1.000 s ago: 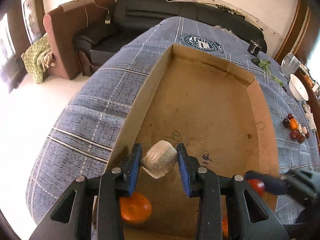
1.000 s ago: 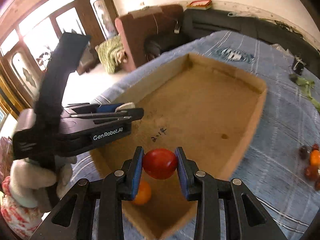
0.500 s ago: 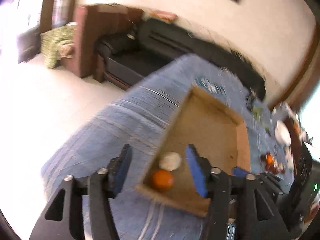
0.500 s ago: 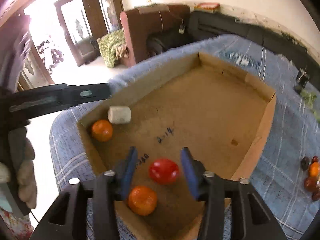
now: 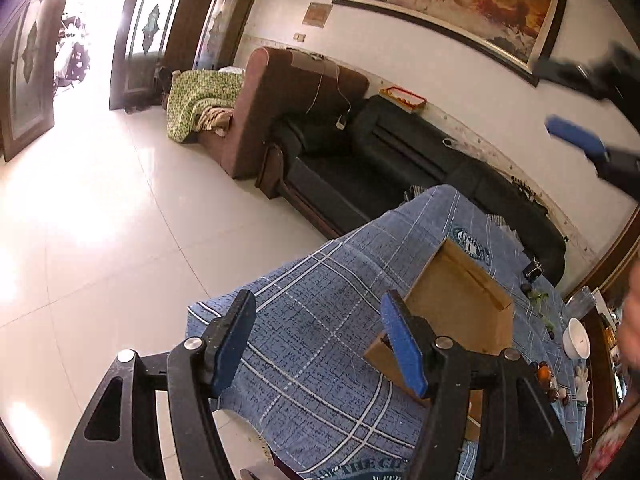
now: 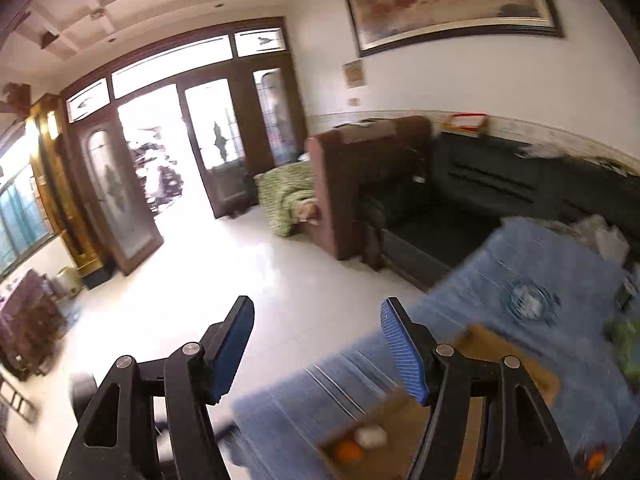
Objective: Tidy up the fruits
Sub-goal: 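Carry the white piece and tomato into the box and open both tools, then move both open tools back over the remaining fruits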
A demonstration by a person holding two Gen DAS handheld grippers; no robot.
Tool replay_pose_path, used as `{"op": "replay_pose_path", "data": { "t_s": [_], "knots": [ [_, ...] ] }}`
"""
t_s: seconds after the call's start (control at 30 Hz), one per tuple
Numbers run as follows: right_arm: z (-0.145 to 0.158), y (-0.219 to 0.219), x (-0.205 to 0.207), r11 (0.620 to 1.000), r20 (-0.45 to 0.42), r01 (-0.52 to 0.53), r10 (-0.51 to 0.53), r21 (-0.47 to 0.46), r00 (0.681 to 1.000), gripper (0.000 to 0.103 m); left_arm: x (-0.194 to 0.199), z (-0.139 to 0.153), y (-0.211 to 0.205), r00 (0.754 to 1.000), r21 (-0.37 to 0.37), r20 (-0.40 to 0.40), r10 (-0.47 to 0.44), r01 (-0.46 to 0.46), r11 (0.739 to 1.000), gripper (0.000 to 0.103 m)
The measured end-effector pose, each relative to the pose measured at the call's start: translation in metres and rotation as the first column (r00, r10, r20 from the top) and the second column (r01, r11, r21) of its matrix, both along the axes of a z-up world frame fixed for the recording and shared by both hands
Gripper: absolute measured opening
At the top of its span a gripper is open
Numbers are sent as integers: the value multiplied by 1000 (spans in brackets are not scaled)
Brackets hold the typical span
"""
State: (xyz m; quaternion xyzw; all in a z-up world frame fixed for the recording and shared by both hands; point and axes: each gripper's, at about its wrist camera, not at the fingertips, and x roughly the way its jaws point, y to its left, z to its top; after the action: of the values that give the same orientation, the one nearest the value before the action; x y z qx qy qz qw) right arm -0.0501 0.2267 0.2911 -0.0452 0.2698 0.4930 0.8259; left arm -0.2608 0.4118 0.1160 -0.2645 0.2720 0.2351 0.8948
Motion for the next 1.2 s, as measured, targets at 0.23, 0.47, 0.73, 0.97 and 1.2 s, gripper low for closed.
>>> {"op": "replay_pose_path", "data": {
  "t_s": [0.23,0.47,0.73,0.97,1.2],
  "knots": [
    [-39,-42,-50,1000,152,8,-9,2,988,85,1,-2,-10,1000,7,-4,-10,10,1000,75],
    [-113,-126,-70,976,323,176,-126,-130,938,92,27,-11,-45,990,-22,-11,-142,142,990,76],
    [-144,-275,-9,880,150,449,-428,-157,891,92,67,-15,-101,955,1,-57,-292,293,956,76],
    [-157,-406,19,738,-44,664,-672,-121,739,92,116,-22,-161,897,23,-102,-430,434,900,76],
    [-171,-462,39,676,-94,726,-737,-130,669,92,170,-37,-252,755,1,-139,-641,647,762,76]
  ]
}}
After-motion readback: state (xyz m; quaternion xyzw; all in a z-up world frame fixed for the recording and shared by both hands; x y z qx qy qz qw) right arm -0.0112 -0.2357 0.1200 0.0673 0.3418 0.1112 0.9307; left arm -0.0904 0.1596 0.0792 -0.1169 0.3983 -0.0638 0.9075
